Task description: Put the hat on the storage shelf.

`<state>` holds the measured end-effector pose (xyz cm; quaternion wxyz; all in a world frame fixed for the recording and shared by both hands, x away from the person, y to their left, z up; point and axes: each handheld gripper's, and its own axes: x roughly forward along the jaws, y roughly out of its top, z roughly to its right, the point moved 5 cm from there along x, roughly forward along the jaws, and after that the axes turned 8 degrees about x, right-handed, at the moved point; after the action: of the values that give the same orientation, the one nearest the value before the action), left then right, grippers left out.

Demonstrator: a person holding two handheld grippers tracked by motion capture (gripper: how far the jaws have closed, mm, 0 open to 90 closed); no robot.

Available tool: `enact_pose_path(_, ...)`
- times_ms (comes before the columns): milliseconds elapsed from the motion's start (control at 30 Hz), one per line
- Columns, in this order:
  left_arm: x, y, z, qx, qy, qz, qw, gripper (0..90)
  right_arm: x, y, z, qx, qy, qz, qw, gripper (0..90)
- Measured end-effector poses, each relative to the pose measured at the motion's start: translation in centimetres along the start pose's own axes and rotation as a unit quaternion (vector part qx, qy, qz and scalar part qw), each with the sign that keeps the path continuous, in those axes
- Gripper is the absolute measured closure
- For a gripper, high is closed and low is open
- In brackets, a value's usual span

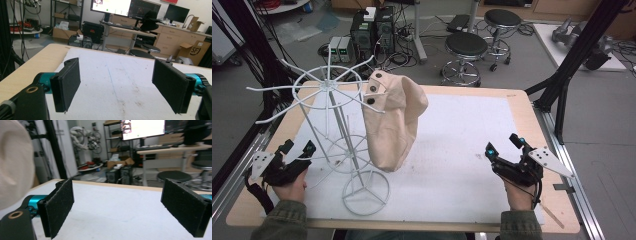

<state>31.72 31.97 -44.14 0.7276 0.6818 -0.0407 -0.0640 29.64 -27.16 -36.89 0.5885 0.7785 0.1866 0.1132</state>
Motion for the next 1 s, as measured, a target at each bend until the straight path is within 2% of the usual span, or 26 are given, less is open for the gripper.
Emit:
enact_pose_path(233, 0.1, 0.0, 0.0, 0.002, -0.002, -0.001, 1.0, 22.9, -1.2, -1.0, 2.1, 0.003, -0.052, 0.004, 0.9986, 10.6)
enact_pose_path(333, 0.1, 0.0, 0.1, 0.002, -0.002, -0.001, 1.0, 22.9, -1.4, -1.5, 2.7, 0.009, -0.061, 0.005, 0.9981, 10.6)
enact_pose_path(567, 0.1, 0.0, 0.1, 0.002, -0.002, -0.001, 1.0, 22.9, -1.4, -3.2, 3.9, 0.002, -0.104, -0.003, 0.9945, 10.6)
enact_pose_path(800, 0.1, 0.0, 0.1, 0.001, -0.004, -0.001, 1.0, 22.9, -1.4, -4.6, 4.6, -0.001, -0.125, -0.021, 0.992, 10.6)
enact_pose_path(1000, 0.0, 0.0, 0.1, 0.0, -0.005, -0.001, 1.0, 22.9, -1.3, -4.9, 4.8, 0.0, -0.132, -0.024, 0.991, 10.6)
